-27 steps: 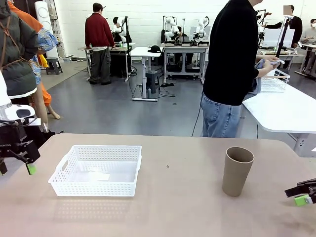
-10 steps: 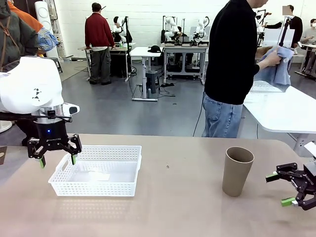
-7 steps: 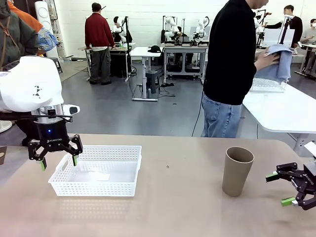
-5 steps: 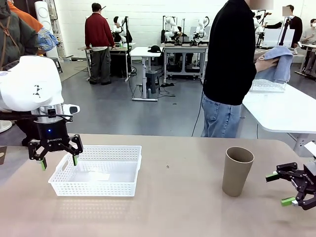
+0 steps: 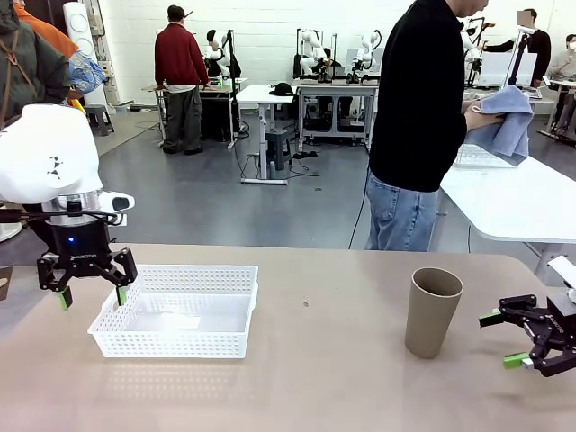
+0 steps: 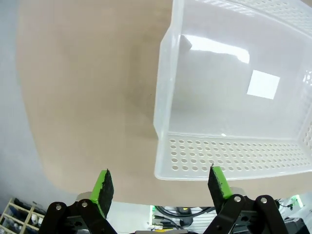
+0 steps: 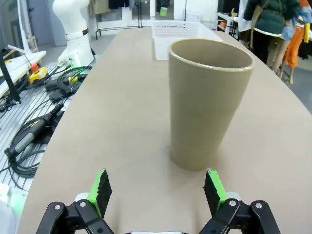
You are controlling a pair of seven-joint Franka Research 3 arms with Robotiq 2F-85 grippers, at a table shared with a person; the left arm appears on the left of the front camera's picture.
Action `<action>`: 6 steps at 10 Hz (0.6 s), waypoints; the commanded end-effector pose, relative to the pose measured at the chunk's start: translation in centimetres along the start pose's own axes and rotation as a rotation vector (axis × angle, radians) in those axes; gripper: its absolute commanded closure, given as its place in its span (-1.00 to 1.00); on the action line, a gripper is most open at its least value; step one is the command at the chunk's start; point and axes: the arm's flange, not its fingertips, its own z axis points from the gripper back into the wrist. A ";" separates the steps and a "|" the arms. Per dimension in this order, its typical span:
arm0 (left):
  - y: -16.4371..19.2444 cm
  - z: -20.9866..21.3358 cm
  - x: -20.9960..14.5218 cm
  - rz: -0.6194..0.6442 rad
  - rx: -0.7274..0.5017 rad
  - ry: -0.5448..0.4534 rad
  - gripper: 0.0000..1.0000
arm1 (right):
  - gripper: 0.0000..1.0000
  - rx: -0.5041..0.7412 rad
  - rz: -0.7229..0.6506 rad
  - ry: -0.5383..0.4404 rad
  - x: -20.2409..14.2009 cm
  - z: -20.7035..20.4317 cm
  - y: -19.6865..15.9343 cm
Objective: Clean and organize the cups into the basket.
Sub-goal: Pick up the Organizing basket and move it to the center of the table, then pick up the Reusable plastic cup from the right side of the table and place it inside the Organizing basket.
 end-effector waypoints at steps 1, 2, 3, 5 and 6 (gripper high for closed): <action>1.0 -0.8 0.5 -0.034 -0.028 0.003 -1.00 | -1.00 -0.020 -0.058 -0.007 -0.5 -0.8 -2.0; 1.1 -1.3 0.8 -0.026 -0.043 0.013 -1.00 | -1.00 -0.029 -0.064 -0.009 -0.7 -1.0 -2.5; 1.1 -1.8 1.0 -0.024 -0.049 0.026 -1.00 | -1.00 -0.041 -0.078 -0.012 -0.9 -1.3 -3.1; 0.9 -2.8 1.3 -0.023 -0.034 0.046 -1.00 | -1.00 -0.048 -0.094 -0.019 -1.2 -2.3 -4.1; 0.8 -3.3 1.4 -0.033 -0.028 0.056 -1.00 | -1.00 -0.039 -0.096 -0.015 -1.4 -3.1 -4.3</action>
